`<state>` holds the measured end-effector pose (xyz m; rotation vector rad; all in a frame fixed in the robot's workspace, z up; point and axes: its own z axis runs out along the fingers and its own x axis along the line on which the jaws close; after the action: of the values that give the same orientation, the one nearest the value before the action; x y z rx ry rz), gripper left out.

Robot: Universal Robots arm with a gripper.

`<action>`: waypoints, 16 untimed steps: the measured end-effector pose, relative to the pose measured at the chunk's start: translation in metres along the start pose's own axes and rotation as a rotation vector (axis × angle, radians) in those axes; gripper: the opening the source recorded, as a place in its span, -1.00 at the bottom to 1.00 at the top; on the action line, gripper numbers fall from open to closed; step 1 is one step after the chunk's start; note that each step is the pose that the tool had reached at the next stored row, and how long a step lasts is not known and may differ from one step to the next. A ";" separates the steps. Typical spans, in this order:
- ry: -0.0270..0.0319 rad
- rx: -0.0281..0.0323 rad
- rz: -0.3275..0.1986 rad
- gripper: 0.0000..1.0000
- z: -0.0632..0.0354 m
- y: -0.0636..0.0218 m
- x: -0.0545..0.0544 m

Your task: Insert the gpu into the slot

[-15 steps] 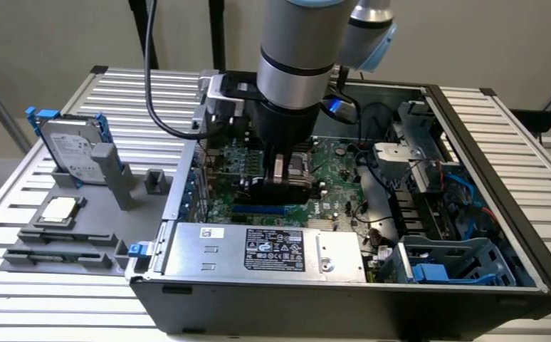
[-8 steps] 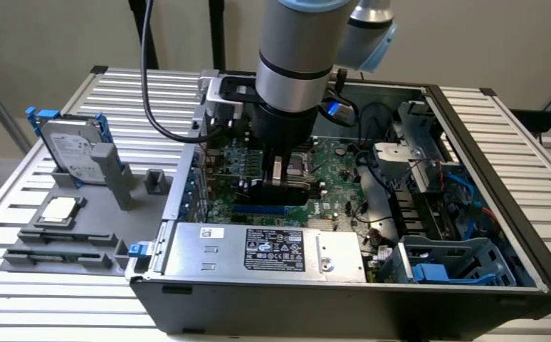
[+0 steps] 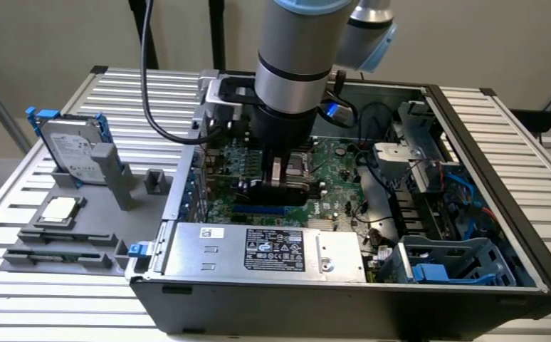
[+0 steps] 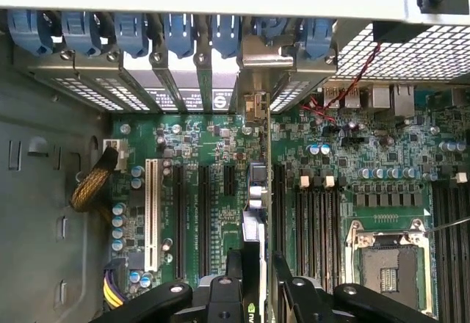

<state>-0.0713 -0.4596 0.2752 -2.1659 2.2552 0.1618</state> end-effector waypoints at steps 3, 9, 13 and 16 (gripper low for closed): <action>0.0001 -0.0008 0.000 -0.47 0.0023 0.0012 0.000; 0.0002 -0.0032 0.000 -0.47 0.0067 0.0016 0.000; 0.0004 -0.0081 0.001 -0.47 0.0098 0.0017 0.000; 0.0007 -0.0106 0.001 -0.47 0.0110 0.0016 0.000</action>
<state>-0.0736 -0.4589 0.2643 -2.1705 2.2609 0.1735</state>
